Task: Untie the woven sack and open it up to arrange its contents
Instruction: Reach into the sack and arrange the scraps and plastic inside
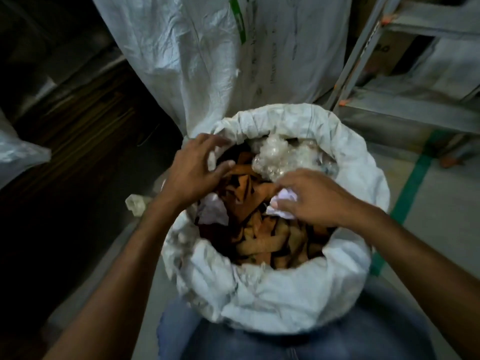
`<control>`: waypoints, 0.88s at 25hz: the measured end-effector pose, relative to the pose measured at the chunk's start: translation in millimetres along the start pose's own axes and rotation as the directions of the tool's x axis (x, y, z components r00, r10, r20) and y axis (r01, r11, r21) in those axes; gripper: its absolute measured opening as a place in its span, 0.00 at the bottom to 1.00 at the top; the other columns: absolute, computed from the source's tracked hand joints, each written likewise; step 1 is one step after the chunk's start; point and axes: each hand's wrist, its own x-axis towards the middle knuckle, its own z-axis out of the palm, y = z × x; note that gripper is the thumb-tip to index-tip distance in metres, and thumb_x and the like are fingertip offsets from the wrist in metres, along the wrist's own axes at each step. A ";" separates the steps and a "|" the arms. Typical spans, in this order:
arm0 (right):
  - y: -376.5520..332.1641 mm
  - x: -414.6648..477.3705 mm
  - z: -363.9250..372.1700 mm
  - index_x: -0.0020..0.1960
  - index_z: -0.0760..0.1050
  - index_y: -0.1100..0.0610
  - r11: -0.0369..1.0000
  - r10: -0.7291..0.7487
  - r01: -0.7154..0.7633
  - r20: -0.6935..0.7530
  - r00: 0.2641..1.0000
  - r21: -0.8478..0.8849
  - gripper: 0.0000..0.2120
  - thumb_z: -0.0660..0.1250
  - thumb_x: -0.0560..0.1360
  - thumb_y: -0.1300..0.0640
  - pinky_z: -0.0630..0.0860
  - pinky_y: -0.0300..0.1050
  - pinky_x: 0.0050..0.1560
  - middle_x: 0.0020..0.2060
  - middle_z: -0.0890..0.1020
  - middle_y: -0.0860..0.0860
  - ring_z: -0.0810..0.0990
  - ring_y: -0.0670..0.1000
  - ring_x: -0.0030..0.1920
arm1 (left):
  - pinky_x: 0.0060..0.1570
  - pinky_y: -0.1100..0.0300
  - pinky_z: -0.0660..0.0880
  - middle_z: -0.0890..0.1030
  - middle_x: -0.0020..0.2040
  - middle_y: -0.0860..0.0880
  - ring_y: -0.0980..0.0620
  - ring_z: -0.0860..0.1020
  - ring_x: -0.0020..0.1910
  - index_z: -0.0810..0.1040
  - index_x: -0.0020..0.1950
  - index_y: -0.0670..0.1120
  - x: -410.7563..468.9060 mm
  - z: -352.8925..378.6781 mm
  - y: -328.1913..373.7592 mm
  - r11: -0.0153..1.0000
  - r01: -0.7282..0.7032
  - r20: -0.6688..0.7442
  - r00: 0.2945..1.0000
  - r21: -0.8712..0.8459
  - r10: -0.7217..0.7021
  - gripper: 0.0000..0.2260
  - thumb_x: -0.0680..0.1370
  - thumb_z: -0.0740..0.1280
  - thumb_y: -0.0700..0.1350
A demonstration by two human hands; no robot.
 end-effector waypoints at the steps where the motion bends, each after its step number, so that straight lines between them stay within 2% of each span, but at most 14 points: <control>1: -7.2 -25.0 6.9 0.54 0.83 0.45 1.000 0.012 -0.013 0.116 0.993 0.010 0.11 0.70 0.76 0.41 0.79 0.48 0.54 0.49 0.83 0.42 0.81 0.46 0.50 | 0.56 0.47 0.77 0.80 0.60 0.53 0.54 0.78 0.57 0.79 0.64 0.53 -25.7 -3.1 10.7 0.996 -0.075 0.098 0.992 -0.055 0.080 0.15 0.79 0.68 0.57; 3: -15.7 -63.3 17.8 0.55 0.83 0.42 0.999 0.044 -0.036 0.256 0.966 -0.036 0.18 0.66 0.75 0.33 0.79 0.48 0.52 0.48 0.85 0.43 0.82 0.47 0.48 | 0.52 0.51 0.78 0.82 0.53 0.57 0.59 0.79 0.51 0.82 0.57 0.55 -74.7 -3.4 35.0 0.997 -0.073 0.343 0.936 -0.039 0.082 0.12 0.79 0.68 0.59; 5: -25.0 -91.1 24.5 0.55 0.83 0.45 0.998 0.051 -0.032 0.351 0.935 -0.060 0.29 0.58 0.73 0.25 0.79 0.50 0.54 0.49 0.85 0.44 0.82 0.47 0.48 | 0.54 0.53 0.77 0.82 0.51 0.57 0.60 0.79 0.49 0.82 0.57 0.58 -120.9 6.5 50.6 0.993 -0.064 0.483 0.875 0.103 0.007 0.20 0.76 0.64 0.70; 7: -33.8 -118.4 27.8 0.55 0.82 0.48 0.998 0.029 -0.006 0.408 0.912 -0.057 0.34 0.55 0.72 0.21 0.76 0.52 0.58 0.52 0.84 0.46 0.81 0.49 0.51 | 0.58 0.52 0.74 0.82 0.55 0.57 0.57 0.79 0.54 0.80 0.61 0.60 -162.4 17.2 60.7 0.962 -0.153 0.482 0.876 0.226 0.026 0.30 0.71 0.59 0.78; 8: -36.0 -126.3 26.7 0.59 0.81 0.46 0.999 0.023 -0.001 0.417 0.908 -0.051 0.33 0.57 0.72 0.21 0.74 0.52 0.62 0.56 0.83 0.44 0.80 0.49 0.56 | 0.62 0.51 0.72 0.81 0.59 0.58 0.56 0.78 0.58 0.78 0.65 0.60 -173.0 20.5 61.0 0.953 -0.179 0.473 0.880 0.244 0.044 0.33 0.70 0.59 0.79; 10: -42.8 -154.4 27.2 0.70 0.75 0.42 0.991 -0.015 0.064 0.384 0.923 -0.115 0.32 0.66 0.72 0.26 0.71 0.52 0.68 0.66 0.79 0.42 0.77 0.49 0.65 | 0.67 0.50 0.68 0.78 0.66 0.57 0.54 0.75 0.65 0.73 0.72 0.60 -199.2 18.5 69.5 0.932 -0.227 0.450 0.889 0.282 0.080 0.37 0.68 0.64 0.78; 11: -43.7 -164.5 32.0 0.73 0.73 0.43 0.981 -0.027 0.089 0.335 0.942 -0.171 0.35 0.70 0.71 0.28 0.71 0.51 0.68 0.68 0.77 0.43 0.76 0.50 0.66 | 0.68 0.49 0.67 0.77 0.69 0.55 0.52 0.75 0.67 0.71 0.74 0.60 -204.7 19.8 71.6 0.904 -0.258 0.432 0.897 0.340 0.093 0.38 0.68 0.67 0.75; 12: -45.9 -174.3 35.7 0.73 0.72 0.43 0.970 -0.045 0.105 0.265 0.963 -0.220 0.35 0.73 0.70 0.30 0.73 0.51 0.66 0.68 0.78 0.46 0.77 0.52 0.65 | 0.69 0.49 0.67 0.77 0.70 0.53 0.50 0.74 0.68 0.69 0.76 0.59 -207.1 22.7 74.1 0.862 -0.284 0.410 0.907 0.420 0.099 0.39 0.69 0.70 0.73; 14: -49.5 -186.5 44.6 0.69 0.74 0.44 0.941 -0.092 0.127 0.126 0.988 -0.314 0.30 0.74 0.71 0.35 0.76 0.50 0.56 0.61 0.82 0.50 0.80 0.55 0.60 | 0.66 0.49 0.69 0.78 0.69 0.50 0.46 0.76 0.66 0.67 0.77 0.57 -207.4 36.3 81.1 0.791 -0.316 0.383 0.917 0.524 0.112 0.38 0.70 0.71 0.70; 16: -56.8 -184.9 48.2 0.69 0.74 0.44 0.868 -0.184 0.176 0.028 0.983 -0.465 0.25 0.74 0.74 0.41 0.72 0.48 0.46 0.55 0.84 0.52 0.82 0.57 0.57 | 0.60 0.50 0.72 0.80 0.65 0.48 0.45 0.79 0.62 0.71 0.74 0.57 -201.2 48.3 82.7 0.754 -0.298 0.304 0.943 0.586 0.136 0.35 0.70 0.69 0.70; 19: -61.9 -160.9 53.7 0.69 0.72 0.45 0.767 -0.199 0.164 0.012 0.980 -0.620 0.23 0.72 0.76 0.45 0.68 0.47 0.41 0.52 0.84 0.50 0.83 0.57 0.53 | 0.52 0.50 0.73 0.82 0.58 0.47 0.42 0.81 0.56 0.76 0.65 0.54 -181.4 70.5 71.9 0.753 -0.258 0.226 0.963 0.606 0.148 0.29 0.71 0.68 0.70; 22: -50.1 -128.5 81.2 0.63 0.74 0.53 0.708 -0.154 0.104 -0.010 0.988 -0.698 0.18 0.70 0.76 0.49 0.68 0.47 0.37 0.49 0.84 0.51 0.84 0.56 0.46 | 0.47 0.50 0.73 0.80 0.55 0.46 0.40 0.80 0.52 0.71 0.61 0.49 -164.8 95.7 49.2 0.748 -0.321 0.285 0.941 0.581 0.183 0.24 0.72 0.73 0.60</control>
